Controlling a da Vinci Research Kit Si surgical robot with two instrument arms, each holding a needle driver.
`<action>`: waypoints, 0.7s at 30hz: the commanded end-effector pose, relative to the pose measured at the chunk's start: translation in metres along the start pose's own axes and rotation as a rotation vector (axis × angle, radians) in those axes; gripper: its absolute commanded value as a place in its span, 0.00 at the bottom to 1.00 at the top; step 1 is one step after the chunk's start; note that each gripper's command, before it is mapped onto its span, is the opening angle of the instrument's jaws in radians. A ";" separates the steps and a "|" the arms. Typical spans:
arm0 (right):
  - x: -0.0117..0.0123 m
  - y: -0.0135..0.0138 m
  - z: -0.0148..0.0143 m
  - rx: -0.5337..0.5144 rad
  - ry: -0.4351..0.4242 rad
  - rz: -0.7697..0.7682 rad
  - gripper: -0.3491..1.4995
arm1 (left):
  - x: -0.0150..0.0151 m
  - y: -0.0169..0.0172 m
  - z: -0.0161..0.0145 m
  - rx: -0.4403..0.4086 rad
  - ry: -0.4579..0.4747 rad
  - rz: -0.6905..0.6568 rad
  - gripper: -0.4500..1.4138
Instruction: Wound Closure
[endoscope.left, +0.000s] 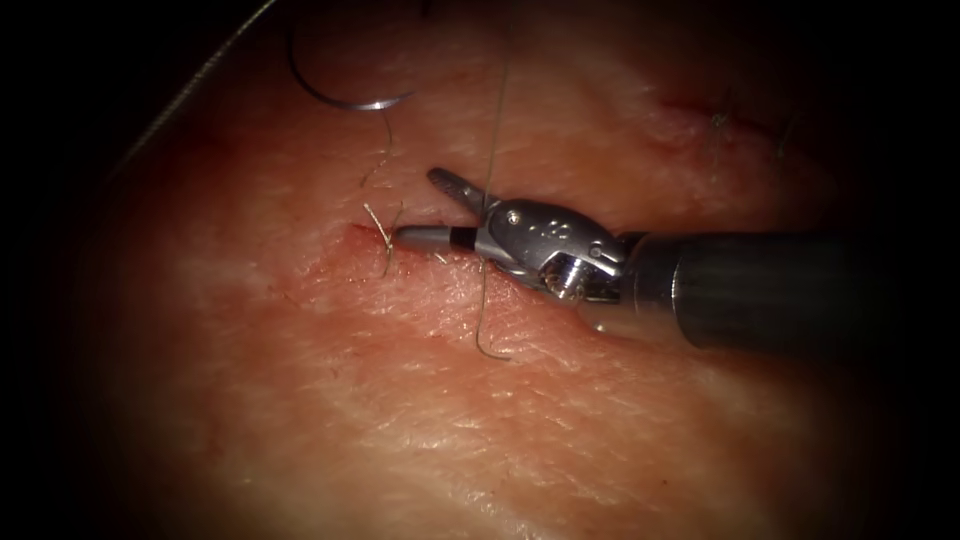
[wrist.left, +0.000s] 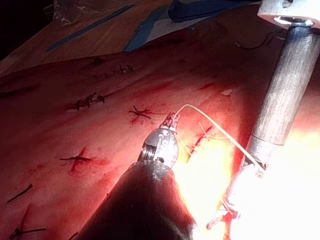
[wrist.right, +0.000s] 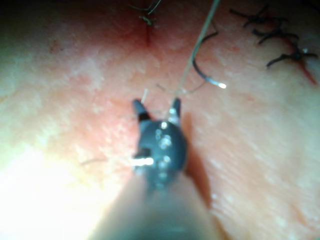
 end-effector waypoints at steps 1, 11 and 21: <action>-0.0004 -0.0001 0.0009 0.006 0.002 -0.003 0.97 | -0.0002 -0.0003 0.0006 -0.001 0.003 0.003 0.00; 0.0000 0.0001 0.0003 0.067 0.062 -0.027 0.00 | 0.0006 0.0004 0.0008 -0.008 0.010 0.005 0.00; 0.0006 -0.0004 -0.0019 0.022 0.078 -0.032 0.98 | -0.0004 0.0000 -0.0030 -0.015 -0.007 0.007 0.00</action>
